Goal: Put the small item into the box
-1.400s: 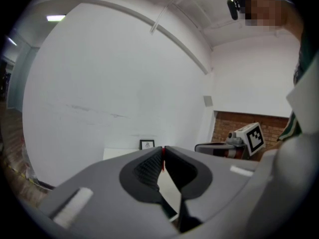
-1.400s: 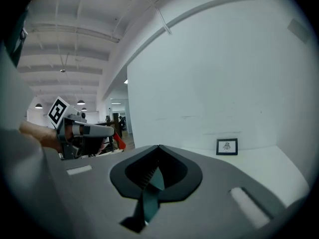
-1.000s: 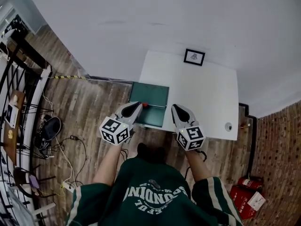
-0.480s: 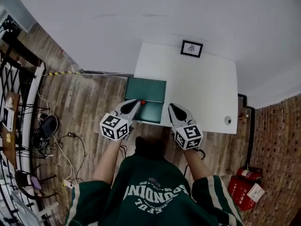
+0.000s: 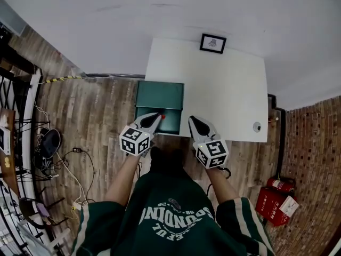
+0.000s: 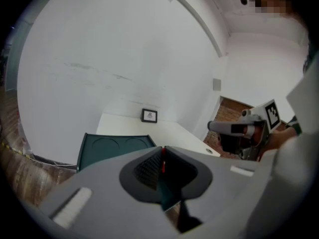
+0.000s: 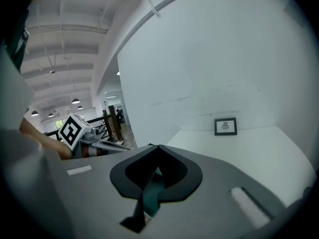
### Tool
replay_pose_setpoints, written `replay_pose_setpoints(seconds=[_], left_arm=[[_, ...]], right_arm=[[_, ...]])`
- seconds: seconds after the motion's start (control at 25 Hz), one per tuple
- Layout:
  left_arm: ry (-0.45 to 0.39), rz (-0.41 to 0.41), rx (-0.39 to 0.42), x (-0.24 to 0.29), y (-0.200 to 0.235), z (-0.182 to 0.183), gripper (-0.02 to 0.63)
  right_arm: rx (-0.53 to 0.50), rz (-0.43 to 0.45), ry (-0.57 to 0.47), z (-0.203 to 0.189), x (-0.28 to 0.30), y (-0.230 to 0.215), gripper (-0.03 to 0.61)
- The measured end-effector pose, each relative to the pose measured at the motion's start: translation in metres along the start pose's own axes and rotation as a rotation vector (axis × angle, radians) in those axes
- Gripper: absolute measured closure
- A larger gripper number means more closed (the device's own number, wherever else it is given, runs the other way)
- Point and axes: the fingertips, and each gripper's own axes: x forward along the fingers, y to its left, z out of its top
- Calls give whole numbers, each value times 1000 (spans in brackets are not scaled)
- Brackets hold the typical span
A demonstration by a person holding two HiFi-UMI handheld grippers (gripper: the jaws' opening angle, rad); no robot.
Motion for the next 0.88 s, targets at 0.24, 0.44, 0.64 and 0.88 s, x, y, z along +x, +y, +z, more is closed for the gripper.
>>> replay_pose_setpoints(seconds=[0.24,0.44,0.64,0.88], left_arm=[[143,-40,77,36,0,-37,549],[252,-63,169,58,4,-61,549],[340,-70,199,73,14,-78,549],[417,-78,229,83,18,-94,548]], right_arm=[[7,-28,11,-4,0,-3,575],[14,-50,27,-10,-3,-5,575],[22,-65,38,-13,-1,-8,575],[29,-86,44,-15,0,-12,575]])
